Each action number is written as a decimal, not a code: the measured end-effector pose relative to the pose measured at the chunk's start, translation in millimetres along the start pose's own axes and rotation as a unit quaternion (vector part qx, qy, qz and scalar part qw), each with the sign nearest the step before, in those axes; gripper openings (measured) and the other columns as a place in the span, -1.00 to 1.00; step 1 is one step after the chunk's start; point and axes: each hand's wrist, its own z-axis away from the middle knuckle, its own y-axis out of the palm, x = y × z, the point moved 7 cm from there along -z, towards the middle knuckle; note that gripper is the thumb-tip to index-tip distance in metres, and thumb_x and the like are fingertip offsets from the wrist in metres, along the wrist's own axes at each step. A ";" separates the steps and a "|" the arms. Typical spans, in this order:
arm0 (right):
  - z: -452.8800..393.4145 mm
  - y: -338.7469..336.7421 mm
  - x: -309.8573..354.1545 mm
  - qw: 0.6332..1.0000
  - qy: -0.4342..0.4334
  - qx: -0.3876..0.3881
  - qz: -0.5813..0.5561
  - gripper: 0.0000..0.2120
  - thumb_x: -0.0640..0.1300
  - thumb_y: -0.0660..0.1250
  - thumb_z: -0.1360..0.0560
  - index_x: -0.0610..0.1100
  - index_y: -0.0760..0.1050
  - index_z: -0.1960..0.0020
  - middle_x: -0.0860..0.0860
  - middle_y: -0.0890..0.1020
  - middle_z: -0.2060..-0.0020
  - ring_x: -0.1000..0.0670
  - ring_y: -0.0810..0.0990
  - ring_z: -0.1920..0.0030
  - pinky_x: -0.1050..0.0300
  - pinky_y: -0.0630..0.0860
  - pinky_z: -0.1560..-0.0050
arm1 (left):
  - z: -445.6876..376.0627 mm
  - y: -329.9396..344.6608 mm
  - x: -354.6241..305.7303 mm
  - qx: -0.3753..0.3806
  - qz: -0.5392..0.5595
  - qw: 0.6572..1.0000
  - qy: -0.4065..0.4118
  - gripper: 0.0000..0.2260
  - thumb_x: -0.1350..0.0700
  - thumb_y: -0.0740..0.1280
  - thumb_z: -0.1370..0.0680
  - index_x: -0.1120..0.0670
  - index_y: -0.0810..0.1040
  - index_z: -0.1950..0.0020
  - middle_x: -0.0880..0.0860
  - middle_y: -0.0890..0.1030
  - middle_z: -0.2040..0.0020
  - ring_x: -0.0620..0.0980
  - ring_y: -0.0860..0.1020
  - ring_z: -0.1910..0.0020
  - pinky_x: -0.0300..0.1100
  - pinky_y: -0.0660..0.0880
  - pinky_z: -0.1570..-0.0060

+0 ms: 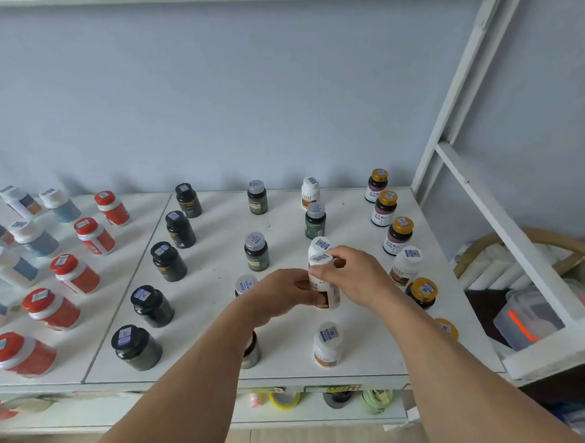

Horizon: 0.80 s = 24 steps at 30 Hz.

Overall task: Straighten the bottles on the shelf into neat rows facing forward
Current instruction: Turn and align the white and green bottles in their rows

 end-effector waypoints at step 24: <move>0.8 11.5 -16.3 0.998 0.022 0.004 -0.065 -0.66 0.15 0.42 -0.45 0.03 0.55 -0.16 0.15 0.65 0.03 0.18 0.57 0.05 0.28 0.43 0.17 | -7.1 -16.5 -13.7 -0.024 -0.251 0.967 0.025 -0.50 0.00 0.49 -0.44 -0.01 0.48 -0.36 -0.06 0.60 -0.23 -0.07 0.55 -0.19 -0.18 0.46 -0.21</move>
